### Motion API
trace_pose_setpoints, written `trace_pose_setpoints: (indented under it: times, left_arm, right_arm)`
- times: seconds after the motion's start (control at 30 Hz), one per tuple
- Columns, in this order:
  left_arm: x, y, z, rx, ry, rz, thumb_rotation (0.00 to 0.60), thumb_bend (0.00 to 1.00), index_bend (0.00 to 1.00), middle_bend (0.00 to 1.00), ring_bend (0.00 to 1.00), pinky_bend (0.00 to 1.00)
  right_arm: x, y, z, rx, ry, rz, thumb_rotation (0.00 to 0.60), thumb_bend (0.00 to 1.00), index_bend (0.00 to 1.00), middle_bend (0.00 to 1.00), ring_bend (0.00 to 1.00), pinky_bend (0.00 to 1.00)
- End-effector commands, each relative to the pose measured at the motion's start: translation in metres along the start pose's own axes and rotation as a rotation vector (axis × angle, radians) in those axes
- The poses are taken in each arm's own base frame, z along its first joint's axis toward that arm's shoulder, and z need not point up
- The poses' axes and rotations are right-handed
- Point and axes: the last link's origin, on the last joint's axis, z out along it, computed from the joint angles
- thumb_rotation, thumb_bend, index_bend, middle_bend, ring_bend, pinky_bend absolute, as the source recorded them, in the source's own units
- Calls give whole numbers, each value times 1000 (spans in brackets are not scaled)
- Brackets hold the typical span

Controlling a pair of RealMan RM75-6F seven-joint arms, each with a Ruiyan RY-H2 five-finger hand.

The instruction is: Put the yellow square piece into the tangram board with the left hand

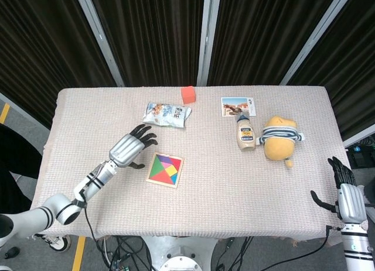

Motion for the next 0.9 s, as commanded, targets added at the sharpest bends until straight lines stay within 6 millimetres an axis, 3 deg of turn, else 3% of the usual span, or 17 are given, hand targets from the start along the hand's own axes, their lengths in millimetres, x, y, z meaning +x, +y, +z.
trace_pose_setpoints:
  times: [0.03,0.47,0.9]
  left_arm:
    - [3,2,0,12,18,-28,600,48,265,182,0,45]
    - [-2,41,28,-37,76,-81,600,42,265,182,0,41]
    - [-24,50,44,-27,33,-103,600,42,262,182,0,40]
  right_arm:
    - [-1,-3,1,2,2,2,600,176,0,0,0,0]
    - [-1,-8,4,7,7,1,600,176,0,0,0,0]
    - [0,-2,3,-5,5,7,600,176,0,0,0,0]
